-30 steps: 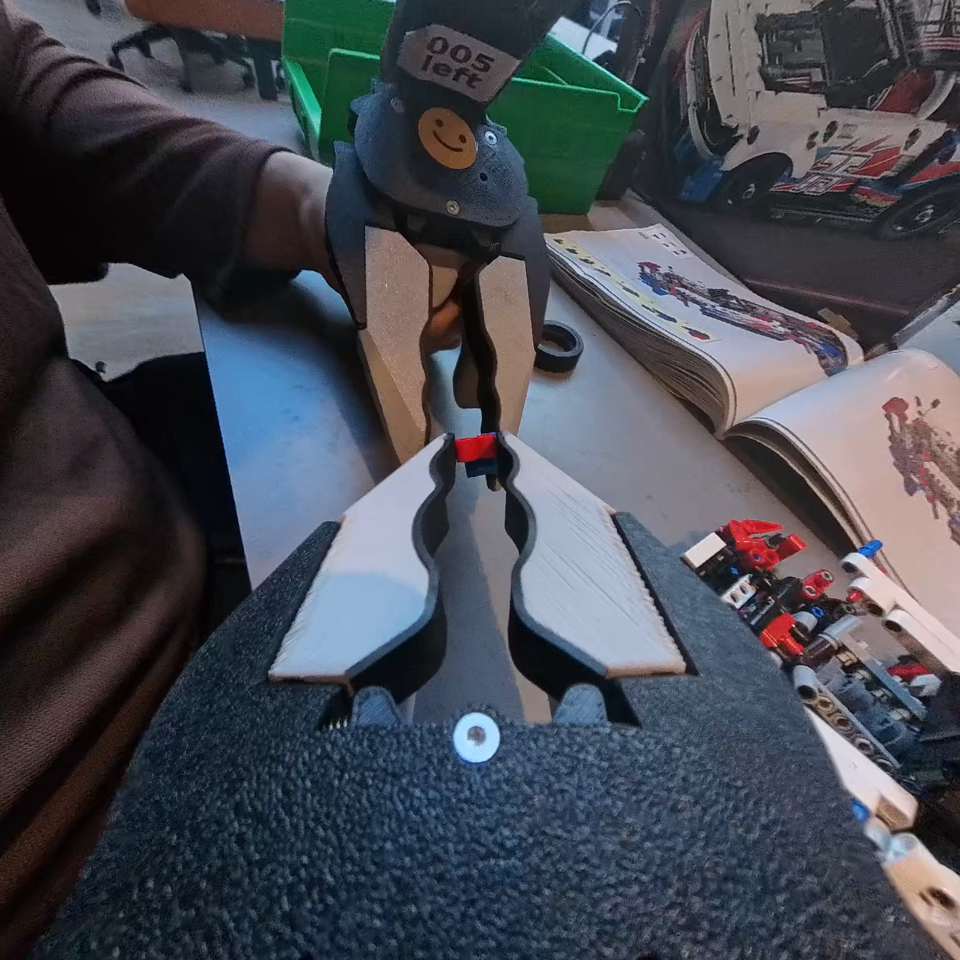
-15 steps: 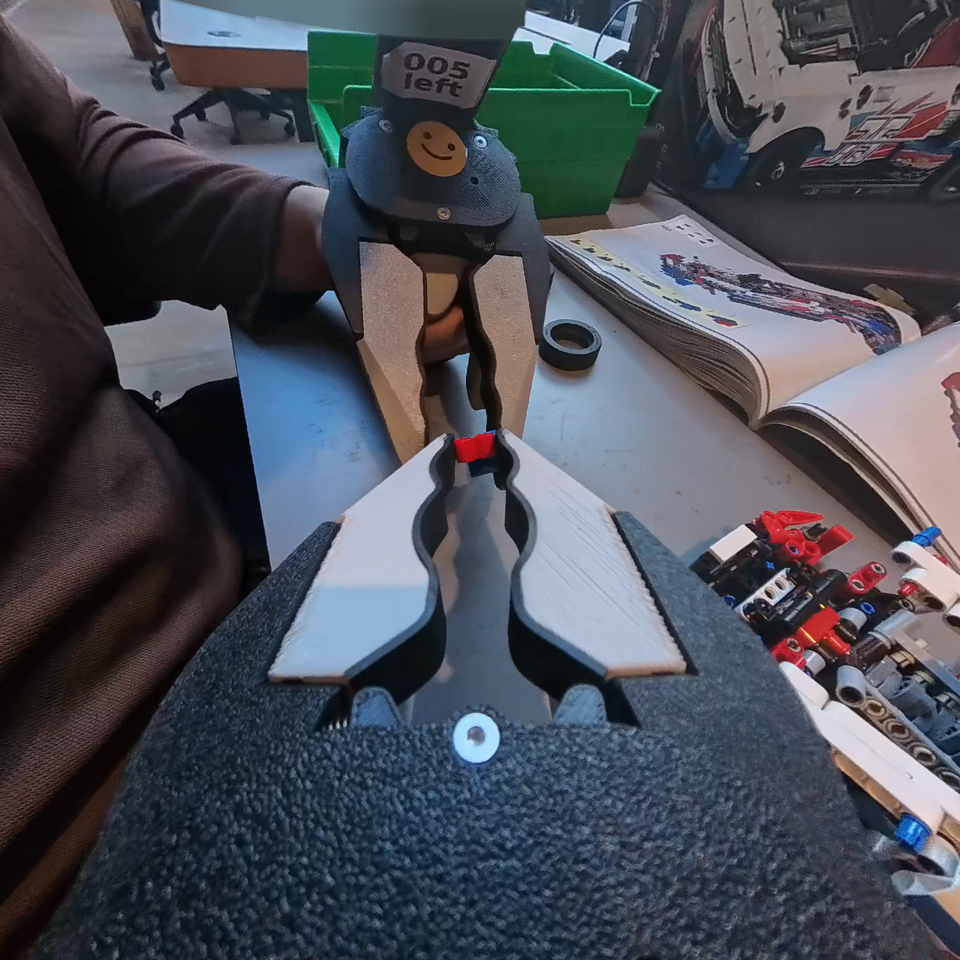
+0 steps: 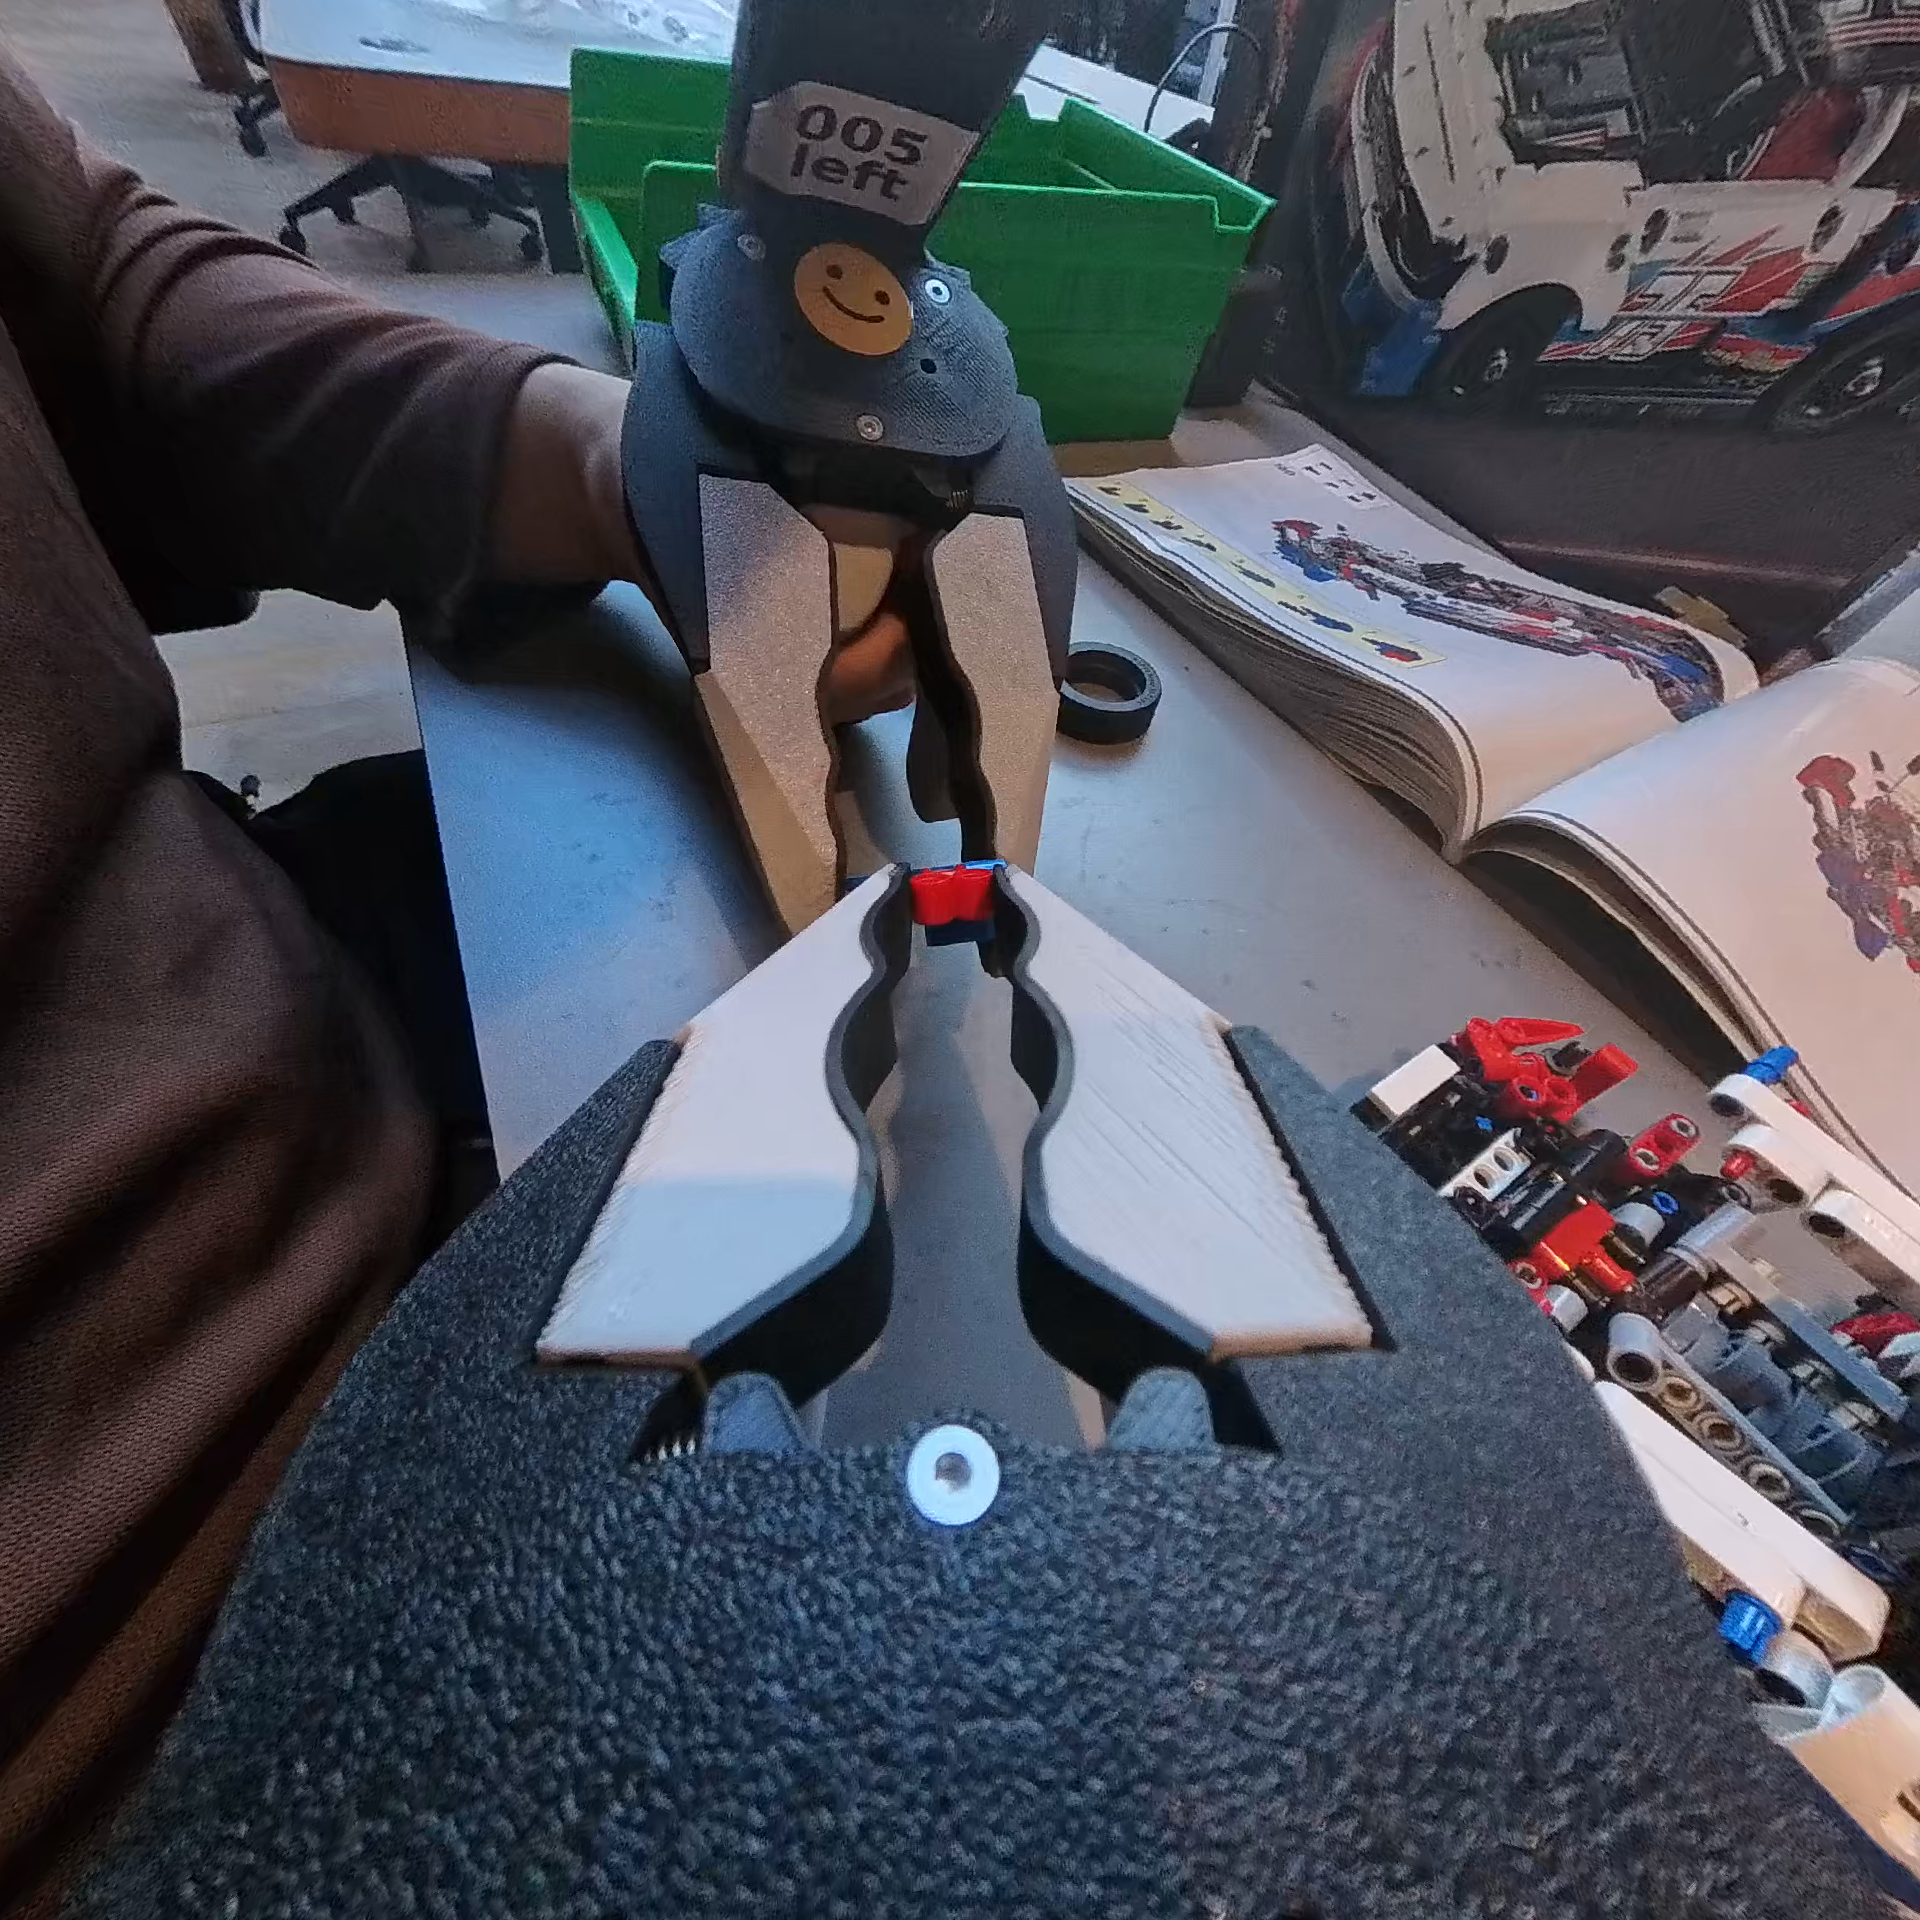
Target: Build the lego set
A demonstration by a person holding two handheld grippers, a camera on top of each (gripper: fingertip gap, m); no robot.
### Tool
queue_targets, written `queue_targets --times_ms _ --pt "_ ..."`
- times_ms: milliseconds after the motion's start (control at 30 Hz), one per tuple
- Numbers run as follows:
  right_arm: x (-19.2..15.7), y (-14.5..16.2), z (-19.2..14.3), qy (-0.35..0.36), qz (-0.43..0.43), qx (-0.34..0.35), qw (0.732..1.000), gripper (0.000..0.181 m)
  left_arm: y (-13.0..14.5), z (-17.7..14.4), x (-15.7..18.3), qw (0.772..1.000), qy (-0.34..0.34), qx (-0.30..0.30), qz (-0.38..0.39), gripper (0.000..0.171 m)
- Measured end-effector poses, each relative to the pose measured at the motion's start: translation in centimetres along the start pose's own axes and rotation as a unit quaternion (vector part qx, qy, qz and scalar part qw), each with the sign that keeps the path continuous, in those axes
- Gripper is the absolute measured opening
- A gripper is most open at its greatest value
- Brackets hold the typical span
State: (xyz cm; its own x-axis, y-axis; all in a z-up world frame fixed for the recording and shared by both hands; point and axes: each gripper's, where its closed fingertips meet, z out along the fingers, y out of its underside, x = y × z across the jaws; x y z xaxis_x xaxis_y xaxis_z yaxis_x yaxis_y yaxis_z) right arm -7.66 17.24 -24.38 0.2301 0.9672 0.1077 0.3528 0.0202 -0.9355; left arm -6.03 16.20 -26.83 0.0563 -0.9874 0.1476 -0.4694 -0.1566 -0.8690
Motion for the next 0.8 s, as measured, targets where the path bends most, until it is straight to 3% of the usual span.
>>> queue_targets --times_ms 400,600,800 --pt "0.1 -0.1 -0.1 0.004 0.006 0.005 1.000 0.015 -0.1 0.0 0.1 1.000 0.004 0.003 -0.001 0.035" --pt "0.9 -1.0 -0.8 -0.007 0.064 0.043 0.997 0.015 -0.1 0.0 0.0 1.000 0.003 0.003 -0.003 0.037" --pt "0.4 -2.2 -0.9 -0.040 0.114 0.085 0.989 0.015 -1.8 -0.2 0.0 0.998 -0.014 0.057 0.002 0.025"
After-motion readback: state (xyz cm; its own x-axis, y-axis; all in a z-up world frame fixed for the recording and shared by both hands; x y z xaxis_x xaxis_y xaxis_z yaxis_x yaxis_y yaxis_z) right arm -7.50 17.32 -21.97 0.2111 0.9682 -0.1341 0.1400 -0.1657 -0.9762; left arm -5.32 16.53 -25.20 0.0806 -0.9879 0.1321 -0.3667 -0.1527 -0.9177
